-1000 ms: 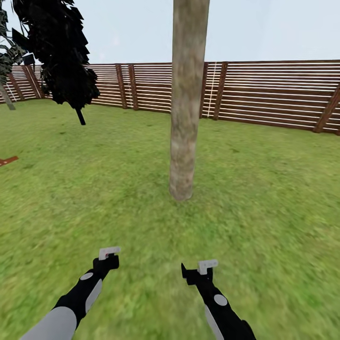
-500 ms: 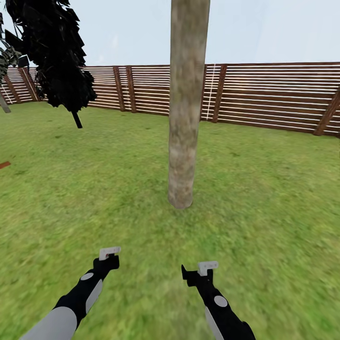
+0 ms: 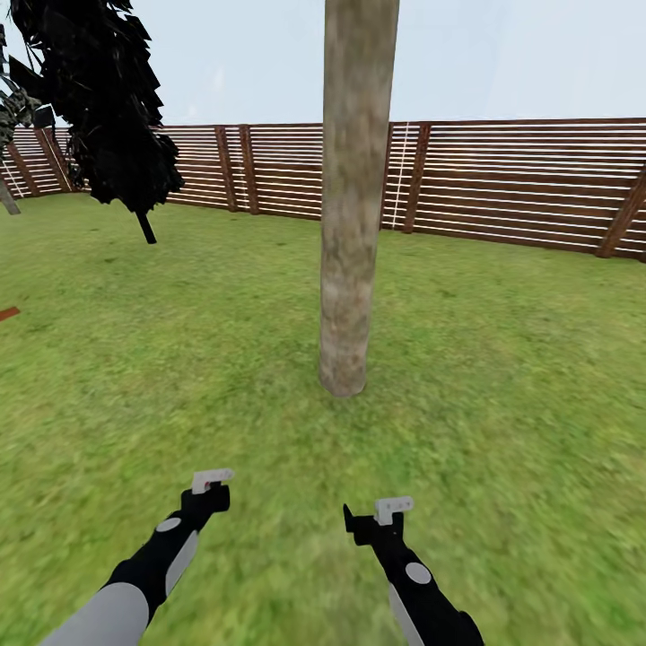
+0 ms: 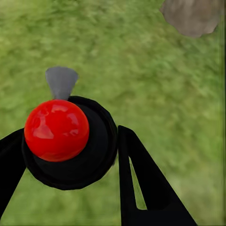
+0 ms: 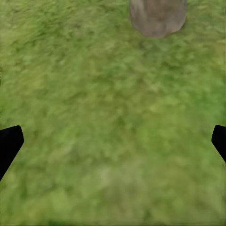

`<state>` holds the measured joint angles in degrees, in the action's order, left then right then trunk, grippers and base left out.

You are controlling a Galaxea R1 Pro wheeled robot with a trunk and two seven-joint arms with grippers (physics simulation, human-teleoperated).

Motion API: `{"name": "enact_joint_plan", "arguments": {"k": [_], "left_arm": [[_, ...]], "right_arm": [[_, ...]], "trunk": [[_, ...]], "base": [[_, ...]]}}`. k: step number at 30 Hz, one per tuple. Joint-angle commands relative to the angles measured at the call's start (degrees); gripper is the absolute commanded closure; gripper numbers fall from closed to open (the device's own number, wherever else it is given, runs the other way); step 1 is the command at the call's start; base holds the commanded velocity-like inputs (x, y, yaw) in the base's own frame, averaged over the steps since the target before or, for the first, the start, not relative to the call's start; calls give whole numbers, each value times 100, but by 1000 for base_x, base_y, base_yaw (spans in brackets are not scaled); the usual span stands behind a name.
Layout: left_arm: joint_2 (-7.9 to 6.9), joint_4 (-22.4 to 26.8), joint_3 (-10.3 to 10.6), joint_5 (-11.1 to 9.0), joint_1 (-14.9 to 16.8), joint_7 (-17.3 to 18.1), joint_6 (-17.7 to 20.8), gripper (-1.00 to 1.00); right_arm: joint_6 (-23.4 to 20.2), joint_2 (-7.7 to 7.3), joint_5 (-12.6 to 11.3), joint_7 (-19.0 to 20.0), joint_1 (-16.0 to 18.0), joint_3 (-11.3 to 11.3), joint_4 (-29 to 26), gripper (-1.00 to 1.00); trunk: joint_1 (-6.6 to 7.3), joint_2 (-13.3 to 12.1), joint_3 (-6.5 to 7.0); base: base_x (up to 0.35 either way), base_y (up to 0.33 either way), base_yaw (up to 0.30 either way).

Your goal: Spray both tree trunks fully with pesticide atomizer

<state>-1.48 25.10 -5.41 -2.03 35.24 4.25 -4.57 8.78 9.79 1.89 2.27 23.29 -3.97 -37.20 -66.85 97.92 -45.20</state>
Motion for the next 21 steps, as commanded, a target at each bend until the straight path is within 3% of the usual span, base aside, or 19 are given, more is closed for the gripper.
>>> {"name": "enact_joint_plan", "arguments": {"k": [1,2,4,6,7,9,10,11,12,13,14,16,17,21], "left_arm": [[-16,22,13,30,2,24,29,100],[-24,28,17,58,4,50,38,100],[-56,31,125,324,14,484,65,100],[-132,17,198,652,25,1223,95,100],[-267,15,214,826,31,1784,117,100],[-486,34,222,937,30,2649,281,100],[-601,49,225,962,33,3177,448,100],[-747,64,231,993,29,3758,576,100],[-848,69,277,1117,43,4067,625,100],[-917,80,360,1444,62,4334,668,100],[-938,89,399,1721,71,4476,690,100],[-954,97,435,2367,78,4997,698,100],[-966,103,448,2678,79,5362,662,100],[-971,109,453,3282,70,5543,613,100]], "right_arm": [[-10,-15,3,44,2,11,-11,-100],[-13,-20,7,92,4,14,-21,-100],[-52,-96,23,520,58,18,-64,-100],[-478,-310,29,1106,401,19,-188,-100],[-1005,-484,30,1625,658,19,-315,-100],[-1550,-639,37,2523,915,19,-579,-100],[-1723,-668,120,2985,1011,15,-784,-100],[-1931,-684,397,3423,1125,1,-1088,-100],[-2109,-676,709,3696,1191,-80,-1315,-100],[-2292,-663,985,4081,1240,-276,-1565,-100],[-2401,-652,1085,4339,1257,-453,-1723,-100],[-2691,-633,1162,4656,1271,-924,-2030,-100],[-2777,-599,1167,4717,1274,-1300,-2242,-100],[-2789,-547,1165,4723,1274,-1497,-2271,-100]], "trunk": [[0,0,0],[0,0,0],[0,0,0],[0,0,0],[0,0,0],[0,0,0],[0,0,0],[0,0,0],[0,0,0],[0,0,0],[0,0,0],[0,0,0],[0,0,0],[0,0,0]], "base": [[0,0,0],[0,0,0],[0,0,0],[0,0,0],[0,0,0],[0,0,0],[0,0,0],[0,0,0],[0,0,0],[0,0,0],[0,0,0],[0,0,0],[0,0,0],[0,0,0]]}}
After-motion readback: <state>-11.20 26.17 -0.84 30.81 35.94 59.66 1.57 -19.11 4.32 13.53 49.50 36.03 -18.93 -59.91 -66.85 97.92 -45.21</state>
